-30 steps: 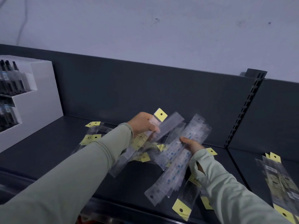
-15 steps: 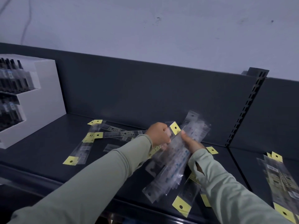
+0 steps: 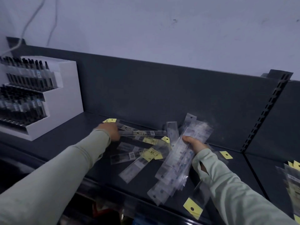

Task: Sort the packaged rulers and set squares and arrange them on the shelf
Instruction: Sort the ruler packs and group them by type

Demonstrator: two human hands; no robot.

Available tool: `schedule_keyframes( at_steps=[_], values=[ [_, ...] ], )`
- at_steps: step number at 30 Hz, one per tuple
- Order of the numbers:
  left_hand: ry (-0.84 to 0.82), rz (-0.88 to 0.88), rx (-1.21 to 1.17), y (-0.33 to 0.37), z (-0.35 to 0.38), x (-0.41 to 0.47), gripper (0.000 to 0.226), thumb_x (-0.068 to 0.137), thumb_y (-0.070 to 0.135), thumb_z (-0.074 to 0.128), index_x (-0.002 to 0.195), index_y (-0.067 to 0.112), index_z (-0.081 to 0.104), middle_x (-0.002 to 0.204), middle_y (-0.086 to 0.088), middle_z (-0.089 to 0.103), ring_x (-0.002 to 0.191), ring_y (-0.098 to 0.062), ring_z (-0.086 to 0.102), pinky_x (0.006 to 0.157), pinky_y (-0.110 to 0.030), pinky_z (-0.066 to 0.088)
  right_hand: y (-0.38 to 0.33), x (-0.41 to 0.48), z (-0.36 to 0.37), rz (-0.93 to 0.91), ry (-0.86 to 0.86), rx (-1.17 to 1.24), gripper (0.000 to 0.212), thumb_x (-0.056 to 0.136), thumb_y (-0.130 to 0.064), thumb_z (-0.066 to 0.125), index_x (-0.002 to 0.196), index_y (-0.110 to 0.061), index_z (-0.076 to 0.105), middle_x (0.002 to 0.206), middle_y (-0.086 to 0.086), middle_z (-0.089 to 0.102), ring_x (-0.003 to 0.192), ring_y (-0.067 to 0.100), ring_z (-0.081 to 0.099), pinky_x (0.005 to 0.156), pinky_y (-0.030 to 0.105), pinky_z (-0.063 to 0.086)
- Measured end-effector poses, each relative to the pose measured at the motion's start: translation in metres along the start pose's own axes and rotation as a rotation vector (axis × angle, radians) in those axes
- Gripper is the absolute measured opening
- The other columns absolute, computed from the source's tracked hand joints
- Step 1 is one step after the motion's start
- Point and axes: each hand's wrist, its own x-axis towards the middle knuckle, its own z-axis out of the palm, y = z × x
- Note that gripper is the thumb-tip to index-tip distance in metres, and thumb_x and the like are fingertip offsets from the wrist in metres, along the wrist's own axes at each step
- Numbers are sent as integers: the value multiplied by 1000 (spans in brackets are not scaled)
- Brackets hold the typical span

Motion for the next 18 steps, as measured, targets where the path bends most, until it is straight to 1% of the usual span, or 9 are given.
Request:
schedule_keyframes(
  at_steps=[2,3,4,5,7,9,12,15,18],
  values=[
    [-62,-121,52,-25,2,-3,71,72,54,71,131,20,51,132,-9,54,119,-29,54,96,-40,49,1,-2,9,19,-33,-8,74,40,-29,86,108,-3,67,97,17,71,79,33,69,75,45,58],
    [-77,-154,45,-32,2,-5,73,71,57,72,128,16,52,131,-9,55,118,-28,54,94,-37,49,2,-3,13,18,-62,-9,63,49,-28,85,104,-4,68,95,16,71,77,31,69,71,42,58],
    [-77,-165,17,-36,2,-7,70,74,56,72,127,13,53,128,-8,57,116,-27,55,92,-34,49,3,-1,16,19,-88,-20,59,51,-30,85,102,-6,70,95,15,71,77,31,69,72,41,58],
    [-70,-164,-16,-39,3,-7,66,77,50,72,126,10,53,126,-8,59,115,-26,57,90,-33,48,6,3,19,24,-95,-44,67,43,-35,88,102,-7,72,98,15,71,80,31,70,76,44,58],
    [-54,-163,-76,-37,4,-9,59,81,38,73,127,8,53,126,-8,59,114,-26,58,89,-33,48,17,22,21,32,-81,-69,93,23,-41,90,108,-10,70,108,14,69,87,32,71,81,50,57],
    [-44,-162,-157,-35,6,-12,56,80,29,76,126,7,53,122,-9,61,110,-26,60,87,-33,49,30,47,22,52,-118,-61,107,15,-42,91,113,-8,66,109,15,69,87,33,71,81,52,56],
    [-20,-168,-314,-36,8,-13,49,77,24,78,117,6,56,109,-10,61,102,-26,62,82,-32,52,25,27,34,57,-146,-48,112,11,-39,92,114,-5,65,105,16,70,87,34,71,82,53,55],
    [37,-135,-488,-38,6,-11,36,77,19,77,105,2,63,96,-9,62,87,-23,59,72,-30,47,19,15,41,61,-165,-33,103,17,-31,92,112,-2,65,102,18,71,87,36,71,83,54,55],
    [47,-88,-812,-36,6,-7,17,78,5,75,92,0,67,94,-12,69,86,-25,64,79,-34,53,20,18,41,56,-158,-40,110,14,-34,93,115,-1,64,103,17,71,87,36,71,83,53,55]
  ],
)
